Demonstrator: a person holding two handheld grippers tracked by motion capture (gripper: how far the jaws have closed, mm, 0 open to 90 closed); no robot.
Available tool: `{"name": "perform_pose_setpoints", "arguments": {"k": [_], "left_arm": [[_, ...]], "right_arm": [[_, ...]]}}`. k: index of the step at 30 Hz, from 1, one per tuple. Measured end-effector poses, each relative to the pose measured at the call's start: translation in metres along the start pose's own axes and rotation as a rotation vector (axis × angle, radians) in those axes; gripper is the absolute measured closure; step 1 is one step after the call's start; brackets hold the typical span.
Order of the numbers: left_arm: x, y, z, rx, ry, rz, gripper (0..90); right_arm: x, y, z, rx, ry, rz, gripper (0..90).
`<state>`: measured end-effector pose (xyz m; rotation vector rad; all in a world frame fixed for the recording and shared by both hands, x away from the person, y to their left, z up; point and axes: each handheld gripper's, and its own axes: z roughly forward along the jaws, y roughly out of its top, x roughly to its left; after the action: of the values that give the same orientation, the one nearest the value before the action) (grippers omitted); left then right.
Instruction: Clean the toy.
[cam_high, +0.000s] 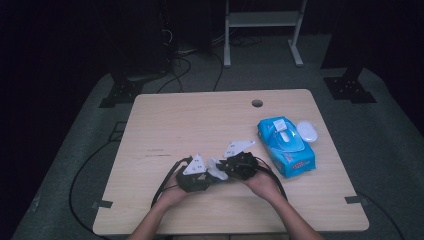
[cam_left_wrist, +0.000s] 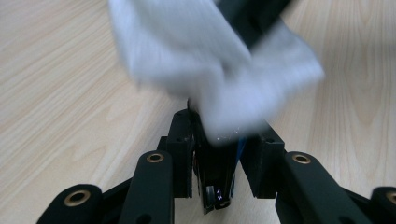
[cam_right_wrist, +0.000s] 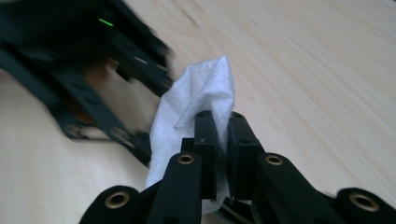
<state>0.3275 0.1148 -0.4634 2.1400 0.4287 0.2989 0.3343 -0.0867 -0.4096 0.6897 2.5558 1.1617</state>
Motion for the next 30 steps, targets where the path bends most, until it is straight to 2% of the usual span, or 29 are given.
{"name": "perform_pose_setpoints", "arguments": {"k": [1,3,5,8,10,11,12,14,16,18,20,28,30], "left_arm": [[0.0,0.0,0.0,-0.003,-0.007,-0.006,66.7],[0.0,0.0,0.002,-0.012,-0.02,-0.012,66.6],[0.0,0.0,0.002,-0.009,-0.02,-0.004,66.6],[0.001,0.0,0.003,-0.012,-0.026,-0.01,66.6],[0.002,0.0,0.003,-0.014,-0.029,-0.023,66.5],[0.002,0.0,0.004,-0.017,-0.031,-0.03,66.3],[0.002,0.0,0.004,-0.016,-0.03,-0.029,66.3],[0.001,0.0,0.003,-0.011,-0.023,-0.02,66.1],[0.002,0.0,0.002,-0.01,-0.027,-0.017,66.2],[0.002,-0.001,0.003,-0.013,-0.029,-0.02,66.2],[0.003,-0.001,0.003,-0.009,-0.032,-0.019,66.2],[0.002,0.001,0.002,-0.009,-0.03,-0.023,66.2],[0.003,0.001,0.003,-0.01,-0.031,-0.023,66.2]], "right_arm": [[-0.005,-0.003,-0.004,0.012,-0.04,-0.009,83.5],[-0.017,-0.011,-0.012,0.004,-0.062,0.017,84.0],[-0.021,-0.015,-0.018,0.057,-0.193,-0.022,84.0],[-0.028,-0.02,-0.021,0.038,-0.156,0.031,84.4],[-0.022,-0.018,-0.016,0.011,-0.094,0.048,84.4],[-0.017,-0.016,-0.012,0.002,-0.065,0.041,84.4],[-0.011,-0.012,-0.007,0.004,-0.056,0.027,84.3],[-0.001,-0.007,-0.001,0.017,-0.071,-0.015,84.1],[-0.003,-0.005,-0.002,0.029,-0.073,-0.03,82.3],[-0.009,-0.008,-0.008,0.022,-0.085,-0.014,78.8],[-0.017,-0.012,-0.016,0.021,-0.078,0.015,75.2],[-0.028,-0.015,-0.034,-0.029,-0.088,0.052,66.5],[-0.028,-0.016,-0.036,-0.036,-0.087,0.048,66.3]]}}
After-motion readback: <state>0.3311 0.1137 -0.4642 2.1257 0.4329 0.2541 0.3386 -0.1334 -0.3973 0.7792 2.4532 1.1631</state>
